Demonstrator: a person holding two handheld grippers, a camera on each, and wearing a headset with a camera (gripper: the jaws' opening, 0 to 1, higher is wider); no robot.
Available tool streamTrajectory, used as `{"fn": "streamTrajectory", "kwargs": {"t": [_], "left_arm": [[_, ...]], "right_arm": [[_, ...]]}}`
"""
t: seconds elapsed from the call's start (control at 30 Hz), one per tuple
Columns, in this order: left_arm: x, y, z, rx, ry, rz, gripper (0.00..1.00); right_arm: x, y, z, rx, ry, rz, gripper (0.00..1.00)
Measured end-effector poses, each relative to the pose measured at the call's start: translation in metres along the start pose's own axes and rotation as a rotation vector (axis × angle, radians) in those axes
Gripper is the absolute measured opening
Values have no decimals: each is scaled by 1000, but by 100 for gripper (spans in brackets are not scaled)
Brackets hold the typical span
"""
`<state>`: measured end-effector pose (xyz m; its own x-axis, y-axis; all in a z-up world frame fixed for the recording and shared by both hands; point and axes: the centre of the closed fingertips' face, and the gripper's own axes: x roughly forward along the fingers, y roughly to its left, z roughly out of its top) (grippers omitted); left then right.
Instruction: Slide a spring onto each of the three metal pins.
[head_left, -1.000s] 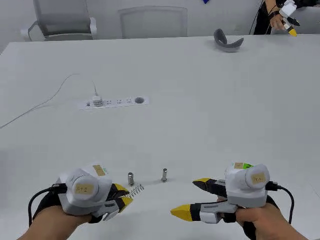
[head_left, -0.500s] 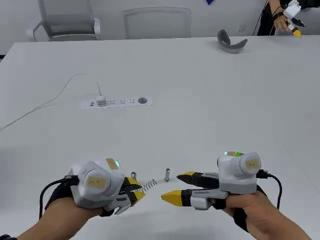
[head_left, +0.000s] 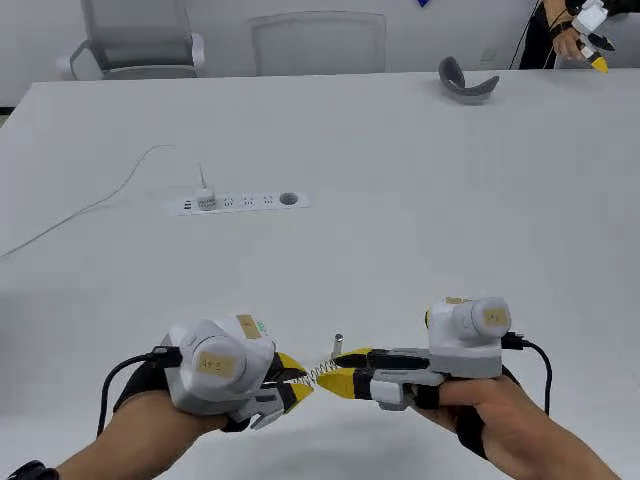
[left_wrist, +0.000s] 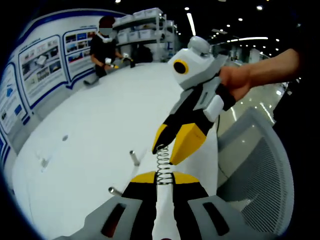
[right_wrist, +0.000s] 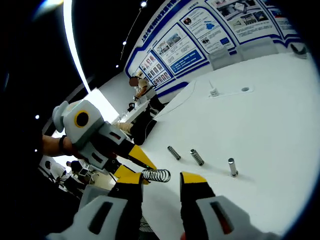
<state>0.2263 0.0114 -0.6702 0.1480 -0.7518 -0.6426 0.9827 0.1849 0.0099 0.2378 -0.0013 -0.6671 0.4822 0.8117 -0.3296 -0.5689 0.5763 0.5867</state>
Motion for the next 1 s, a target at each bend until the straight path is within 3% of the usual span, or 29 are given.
{"fn": "streamTrajectory", "kwargs": {"t": [0.2,0.7,0.83,1.0], "left_arm": [[0,-4,4,19,-4,-20,11],[3,-9,4,37,1,-52,10],[3,-8,6,36,-6,-70,10],[2,-3,13,24,-37,-83,10]], "right_arm": [[2,9,1,52,-6,47,24],[0,14,3,108,-1,81,14],[0,15,6,104,17,79,13],[-2,20,17,34,30,74,12]]}}
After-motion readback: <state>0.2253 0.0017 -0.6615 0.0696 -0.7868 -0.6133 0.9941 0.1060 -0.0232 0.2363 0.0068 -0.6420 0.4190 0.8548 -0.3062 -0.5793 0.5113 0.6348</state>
